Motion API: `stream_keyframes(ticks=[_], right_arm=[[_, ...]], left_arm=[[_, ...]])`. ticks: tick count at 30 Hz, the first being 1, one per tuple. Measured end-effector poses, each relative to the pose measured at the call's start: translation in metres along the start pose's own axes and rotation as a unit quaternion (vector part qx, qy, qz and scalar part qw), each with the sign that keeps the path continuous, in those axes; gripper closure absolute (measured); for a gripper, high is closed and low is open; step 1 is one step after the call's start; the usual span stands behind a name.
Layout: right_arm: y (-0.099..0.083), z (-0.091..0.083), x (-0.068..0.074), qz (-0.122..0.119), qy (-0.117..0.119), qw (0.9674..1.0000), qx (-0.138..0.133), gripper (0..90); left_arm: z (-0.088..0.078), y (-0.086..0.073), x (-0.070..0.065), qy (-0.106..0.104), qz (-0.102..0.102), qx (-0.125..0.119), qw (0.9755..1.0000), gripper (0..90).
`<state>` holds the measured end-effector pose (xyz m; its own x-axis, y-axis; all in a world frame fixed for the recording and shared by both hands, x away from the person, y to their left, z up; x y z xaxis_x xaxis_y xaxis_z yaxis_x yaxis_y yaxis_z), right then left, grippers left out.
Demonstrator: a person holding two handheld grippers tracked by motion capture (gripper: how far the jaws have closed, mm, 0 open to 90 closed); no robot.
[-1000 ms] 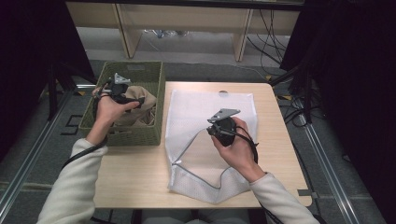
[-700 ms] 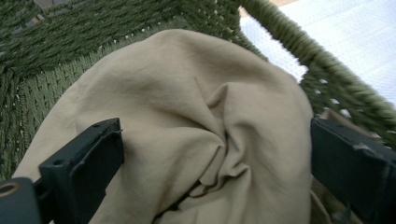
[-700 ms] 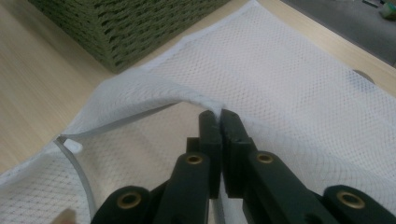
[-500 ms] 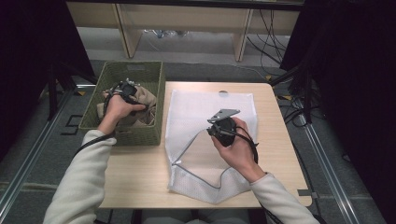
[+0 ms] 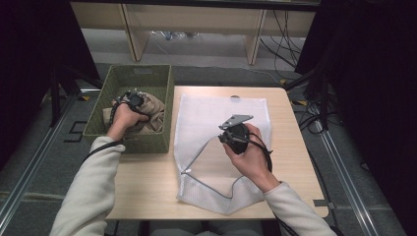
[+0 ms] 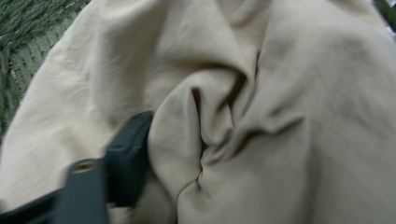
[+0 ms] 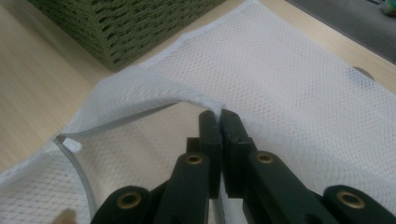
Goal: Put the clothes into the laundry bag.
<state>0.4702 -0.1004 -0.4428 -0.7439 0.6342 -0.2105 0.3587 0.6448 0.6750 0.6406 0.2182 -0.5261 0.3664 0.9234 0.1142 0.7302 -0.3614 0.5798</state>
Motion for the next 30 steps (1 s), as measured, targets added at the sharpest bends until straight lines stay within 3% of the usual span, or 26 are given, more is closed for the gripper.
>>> stream_keyframes(ticks=[1,6,10,13,14,17,22,30], right_arm=[[-0.001,0.0,0.001,0.011,-0.001,0.9999,0.003,89.7],[0.001,-0.001,0.0,-0.005,-0.001,1.0,-0.001,89.7],[0.0,-0.001,0.002,0.008,0.004,1.0,0.001,89.7],[0.0,0.0,0.0,0.0,0.001,1.0,-0.002,89.7],[0.0,-0.001,0.001,0.006,0.003,1.0,-0.002,89.7],[0.0,0.0,0.0,0.008,0.003,0.9999,-0.005,89.7],[0.001,-0.001,-0.001,0.004,0.002,1.0,-0.006,89.7],[0.001,0.0,0.0,0.005,0.001,1.0,-0.008,89.7]], left_arm=[[0.0,0.0,0.001,0.001,-0.002,0.0,1.0,38.1],[-0.001,-0.002,0.001,0.003,0.004,0.003,1.0,52.7],[-0.001,-0.002,0.001,0.003,0.004,0.001,1.0,62.6],[-0.002,-0.002,0.002,0.007,0.003,0.001,1.0,67.7],[-0.001,-0.001,0.001,0.007,-0.007,-0.002,1.0,69.1],[-0.005,0.0,0.003,0.006,-0.007,-0.006,0.9999,72.4],[-0.013,0.003,0.009,0.009,-0.02,-0.036,0.9991,75.2],[-0.024,0.007,0.014,0.007,-0.038,-0.079,0.9961,76.0]])
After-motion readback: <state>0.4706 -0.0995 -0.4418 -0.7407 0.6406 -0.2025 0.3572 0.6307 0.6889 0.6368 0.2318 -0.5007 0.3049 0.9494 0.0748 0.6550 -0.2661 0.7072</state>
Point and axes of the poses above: each handheld gripper's, and its own axes: z roughly forward along the jaws, y roughly out of its top, x roughly to its left, the point moved 9 cm from there along z, roughly forward along the jaws, and after that the axes turned 9 degrees about -z, right-handed, at the moved point
